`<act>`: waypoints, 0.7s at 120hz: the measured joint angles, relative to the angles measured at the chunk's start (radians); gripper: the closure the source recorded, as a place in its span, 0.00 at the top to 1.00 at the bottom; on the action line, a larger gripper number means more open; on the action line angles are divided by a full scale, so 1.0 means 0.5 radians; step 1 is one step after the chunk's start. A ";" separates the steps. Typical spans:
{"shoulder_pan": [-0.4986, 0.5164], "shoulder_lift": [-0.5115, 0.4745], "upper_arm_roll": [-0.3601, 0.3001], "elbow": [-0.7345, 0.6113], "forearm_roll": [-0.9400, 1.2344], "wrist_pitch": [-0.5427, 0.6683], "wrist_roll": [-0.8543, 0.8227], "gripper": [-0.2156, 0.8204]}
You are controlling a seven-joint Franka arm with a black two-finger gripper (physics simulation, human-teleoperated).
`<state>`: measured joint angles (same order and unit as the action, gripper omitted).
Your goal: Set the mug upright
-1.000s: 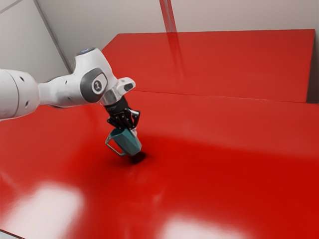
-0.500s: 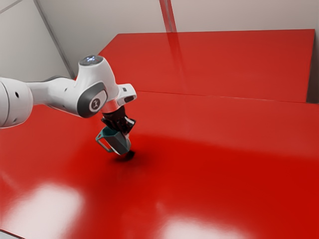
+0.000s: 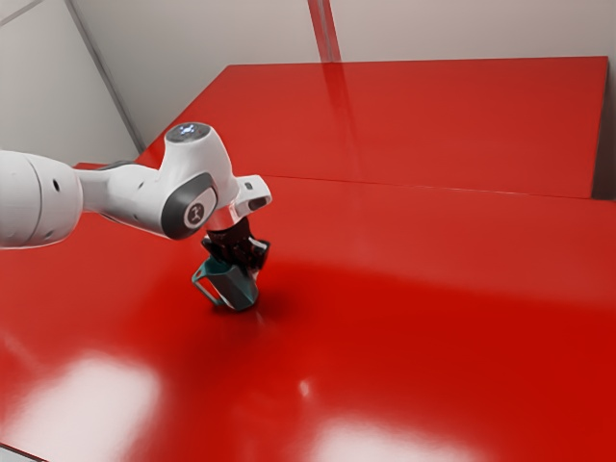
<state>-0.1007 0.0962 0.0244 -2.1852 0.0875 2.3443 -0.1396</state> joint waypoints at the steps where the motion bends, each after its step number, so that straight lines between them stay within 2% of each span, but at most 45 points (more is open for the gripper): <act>1: 0.000 -0.001 0.000 0.000 -0.001 -0.001 0.001 0.27; 15: -0.003 -0.039 -0.003 0.006 -0.013 -0.009 0.011 0.49; 32: -0.003 -0.125 -0.003 0.010 -0.017 -0.018 0.025 0.64; 56: -0.006 -0.240 -0.005 0.074 -0.015 -0.111 0.041 0.73; 84: -0.008 -0.246 -0.006 0.446 -0.002 -0.413 0.067 0.77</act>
<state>-0.1049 -0.0266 0.0216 -1.9622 0.0867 2.1377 -0.1061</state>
